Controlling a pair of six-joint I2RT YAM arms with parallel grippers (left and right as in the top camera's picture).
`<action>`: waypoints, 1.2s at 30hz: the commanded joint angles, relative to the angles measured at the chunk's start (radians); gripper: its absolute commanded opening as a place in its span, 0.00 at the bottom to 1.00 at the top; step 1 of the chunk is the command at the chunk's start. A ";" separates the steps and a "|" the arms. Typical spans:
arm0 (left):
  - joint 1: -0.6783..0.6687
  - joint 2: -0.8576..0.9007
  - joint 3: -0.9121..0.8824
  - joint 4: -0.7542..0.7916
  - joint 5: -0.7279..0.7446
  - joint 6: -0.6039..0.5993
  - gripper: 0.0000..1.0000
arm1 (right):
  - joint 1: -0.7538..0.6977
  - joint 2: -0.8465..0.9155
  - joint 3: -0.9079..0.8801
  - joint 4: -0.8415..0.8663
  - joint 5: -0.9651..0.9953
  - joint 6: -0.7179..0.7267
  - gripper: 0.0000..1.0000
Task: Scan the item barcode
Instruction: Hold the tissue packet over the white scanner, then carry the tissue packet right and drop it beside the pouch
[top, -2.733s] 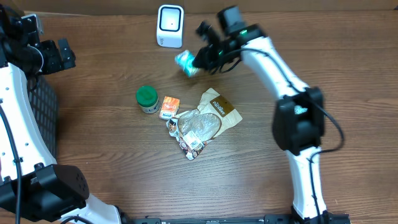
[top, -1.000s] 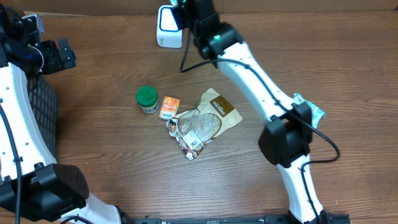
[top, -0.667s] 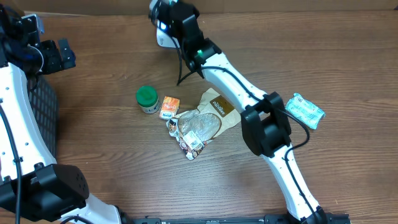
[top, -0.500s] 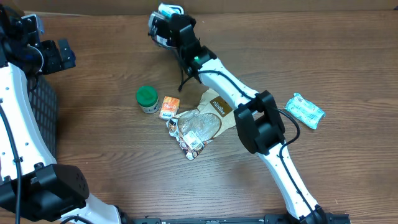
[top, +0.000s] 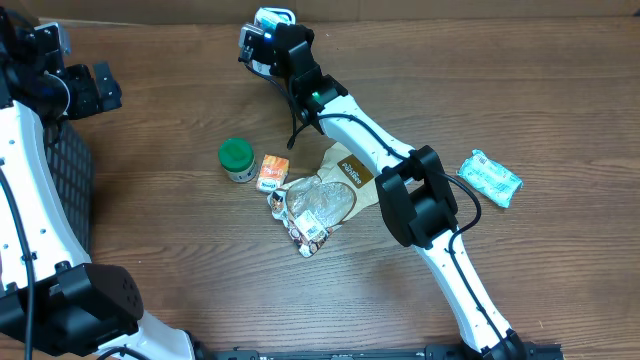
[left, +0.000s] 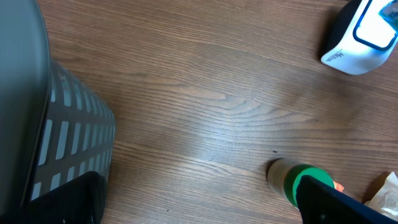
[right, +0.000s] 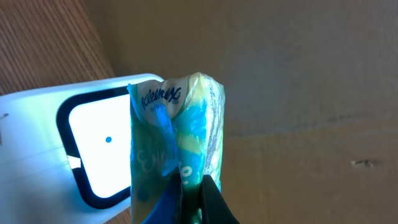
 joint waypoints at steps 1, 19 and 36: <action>-0.006 0.006 0.005 0.001 0.000 0.027 0.99 | 0.006 -0.024 0.013 0.005 0.041 0.072 0.04; -0.006 0.006 0.005 0.001 0.000 0.027 0.99 | -0.047 -0.686 0.013 -0.940 -0.401 1.110 0.04; -0.006 0.006 0.005 0.001 0.000 0.027 1.00 | -0.455 -0.761 -0.507 -1.290 -0.528 1.213 0.04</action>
